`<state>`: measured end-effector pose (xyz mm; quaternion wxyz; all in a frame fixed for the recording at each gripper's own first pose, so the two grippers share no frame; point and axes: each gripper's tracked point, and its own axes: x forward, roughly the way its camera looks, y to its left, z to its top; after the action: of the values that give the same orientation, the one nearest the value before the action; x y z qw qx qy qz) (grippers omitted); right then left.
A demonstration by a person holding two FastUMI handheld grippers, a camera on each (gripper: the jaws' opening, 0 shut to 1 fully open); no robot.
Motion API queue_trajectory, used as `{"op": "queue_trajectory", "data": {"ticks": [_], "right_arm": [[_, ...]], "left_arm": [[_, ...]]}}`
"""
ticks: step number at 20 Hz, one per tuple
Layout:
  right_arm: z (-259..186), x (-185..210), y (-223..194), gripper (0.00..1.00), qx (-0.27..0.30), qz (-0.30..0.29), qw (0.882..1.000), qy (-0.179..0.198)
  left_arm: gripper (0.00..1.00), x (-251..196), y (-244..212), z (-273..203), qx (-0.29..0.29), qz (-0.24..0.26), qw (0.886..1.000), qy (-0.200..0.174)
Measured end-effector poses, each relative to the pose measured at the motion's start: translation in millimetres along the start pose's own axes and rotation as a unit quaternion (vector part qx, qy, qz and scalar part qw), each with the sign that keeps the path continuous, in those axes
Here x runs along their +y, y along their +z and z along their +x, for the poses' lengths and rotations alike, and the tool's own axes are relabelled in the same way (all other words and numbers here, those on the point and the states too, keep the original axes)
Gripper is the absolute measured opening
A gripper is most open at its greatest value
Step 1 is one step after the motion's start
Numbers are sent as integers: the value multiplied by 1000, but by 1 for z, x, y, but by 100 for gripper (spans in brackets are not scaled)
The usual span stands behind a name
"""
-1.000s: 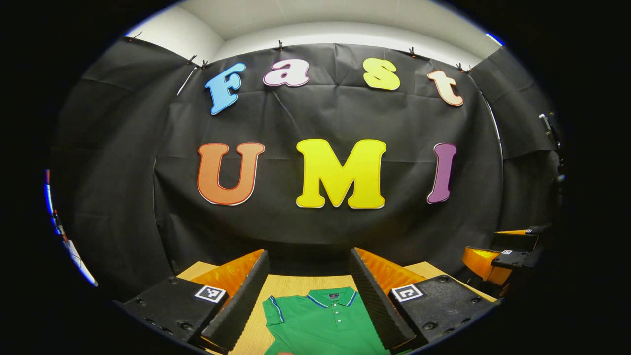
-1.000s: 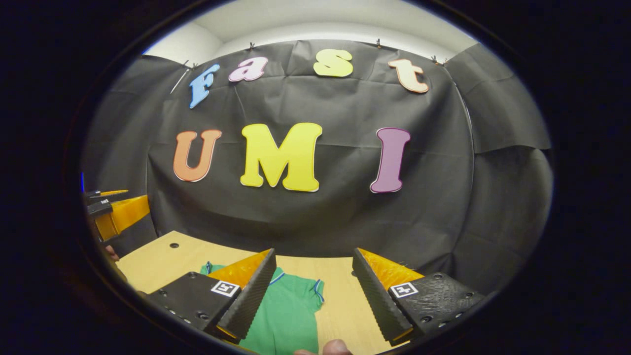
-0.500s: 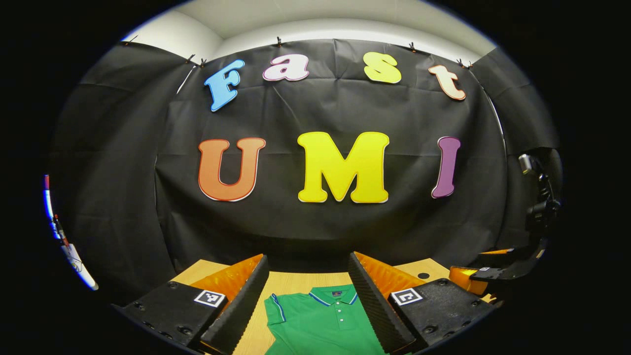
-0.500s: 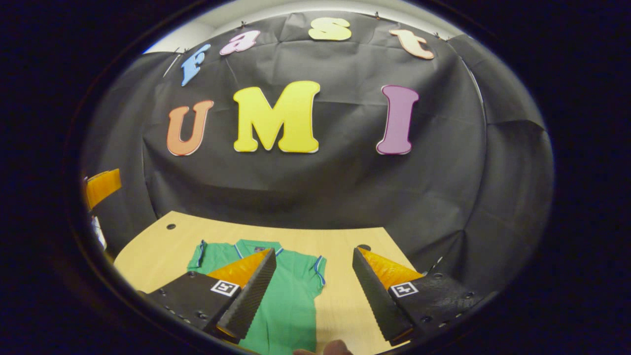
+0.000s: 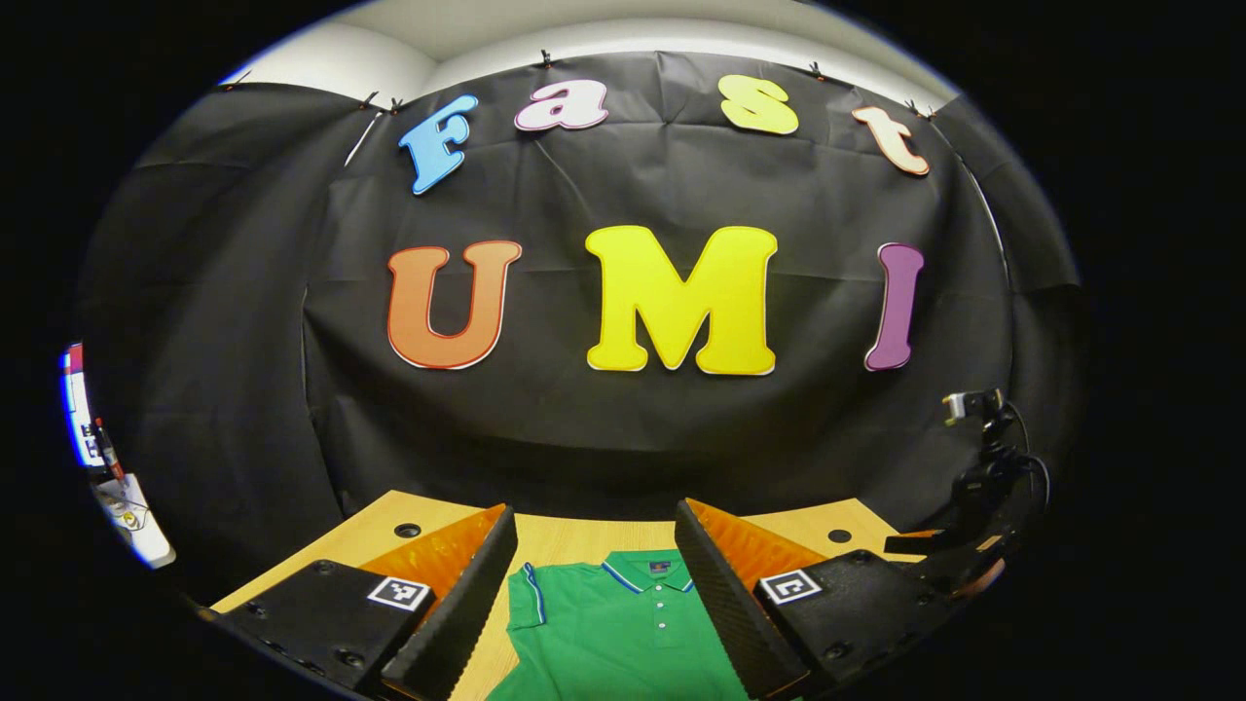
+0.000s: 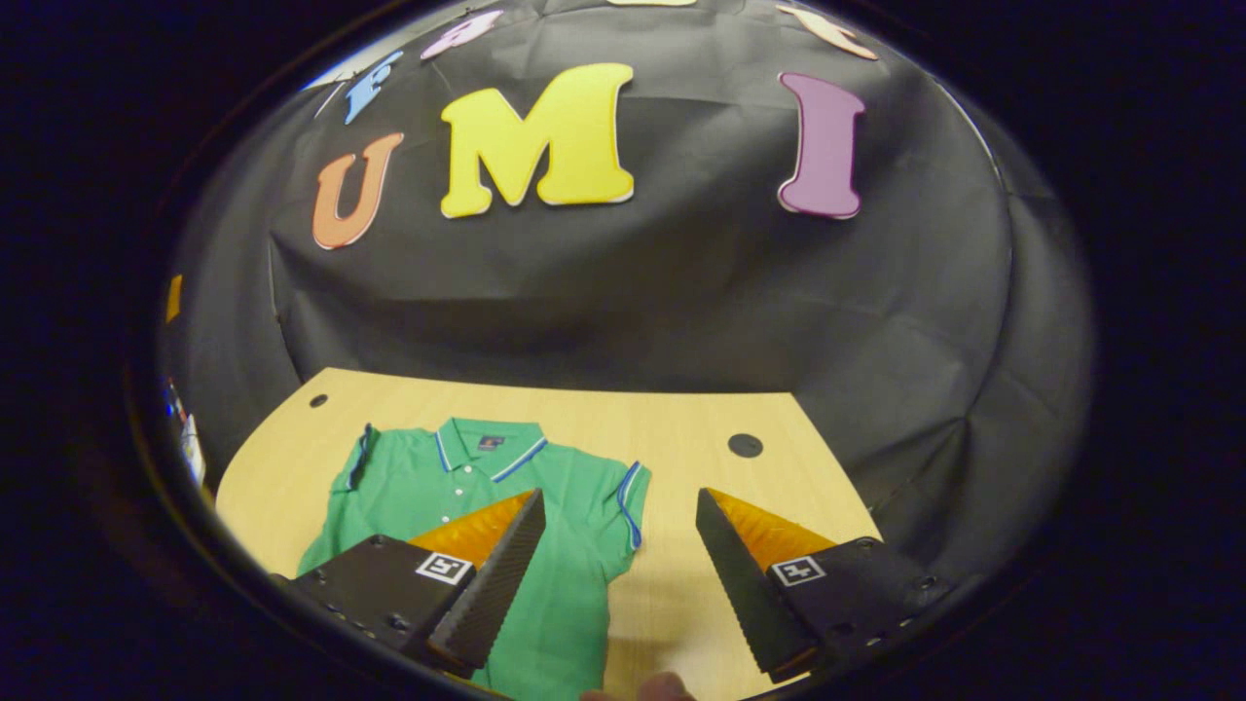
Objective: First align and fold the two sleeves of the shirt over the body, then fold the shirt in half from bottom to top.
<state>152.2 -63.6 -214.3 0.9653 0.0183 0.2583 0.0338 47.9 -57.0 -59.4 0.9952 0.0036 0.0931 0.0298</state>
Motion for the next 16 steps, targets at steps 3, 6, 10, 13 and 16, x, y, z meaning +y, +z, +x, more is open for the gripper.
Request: {"op": "queue_trajectory", "data": {"ticks": [3,6,10,13,16], "right_arm": [[51,-3,-29,95,47,1,999,13],[86,-9,-46,96,67,-15,998,15],[117,-16,-64,94,91,-4,996,13],[131,-16,-78,91,115,0,993,16],[141,-16,-93,61,147,12,989,9]], "left_arm": [[100,-2,-3,4,7,10,1000,20],[100,-4,-3,2,12,16,999,35],[100,-8,-7,4,18,21,999,41],[100,-12,-13,7,28,20,999,37],[99,-12,-13,11,32,25,999,34]]}}
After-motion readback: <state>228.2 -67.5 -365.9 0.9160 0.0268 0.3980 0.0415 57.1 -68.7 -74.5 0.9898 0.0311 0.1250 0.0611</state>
